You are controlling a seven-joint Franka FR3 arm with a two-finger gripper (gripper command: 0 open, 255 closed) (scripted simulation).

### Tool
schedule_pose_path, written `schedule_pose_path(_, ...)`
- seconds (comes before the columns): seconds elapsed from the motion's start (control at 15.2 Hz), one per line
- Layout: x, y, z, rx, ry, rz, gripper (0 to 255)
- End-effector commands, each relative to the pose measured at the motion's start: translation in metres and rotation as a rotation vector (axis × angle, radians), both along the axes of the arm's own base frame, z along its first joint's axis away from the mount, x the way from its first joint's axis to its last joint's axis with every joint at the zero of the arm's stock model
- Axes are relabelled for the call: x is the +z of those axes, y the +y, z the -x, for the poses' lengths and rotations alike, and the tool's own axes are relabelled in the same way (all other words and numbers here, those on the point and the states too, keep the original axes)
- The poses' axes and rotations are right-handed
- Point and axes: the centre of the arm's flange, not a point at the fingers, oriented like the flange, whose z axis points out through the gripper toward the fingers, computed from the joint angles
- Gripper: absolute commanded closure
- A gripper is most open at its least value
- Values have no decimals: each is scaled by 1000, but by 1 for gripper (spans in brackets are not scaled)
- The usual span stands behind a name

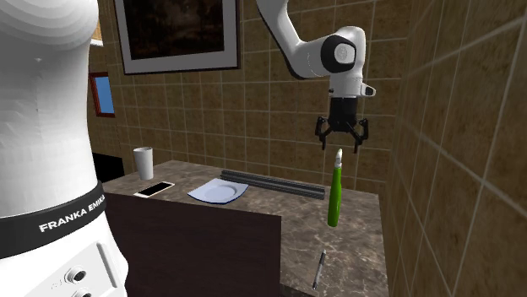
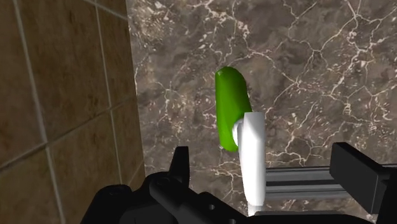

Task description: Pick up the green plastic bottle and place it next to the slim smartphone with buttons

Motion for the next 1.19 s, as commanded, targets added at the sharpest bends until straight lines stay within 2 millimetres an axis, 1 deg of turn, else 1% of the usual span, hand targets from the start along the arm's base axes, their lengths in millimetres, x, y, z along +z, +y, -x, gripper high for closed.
schedule_pose_path(0.0, -10, -1, -1, 0, 0, 0, 0)
schedule_pose_path(0.26, -29, -1, 0, 0, 0, 0, 0)
schedule_pose_path(0.73, -29, -1, 0, 0, 0, 0, 0)
schedule_pose_path(0.79, -29, -1, 0, 0, 0, 0, 255)
schedule_pose_path(1.12, -29, -1, 0, 0, 0, 0, 255)
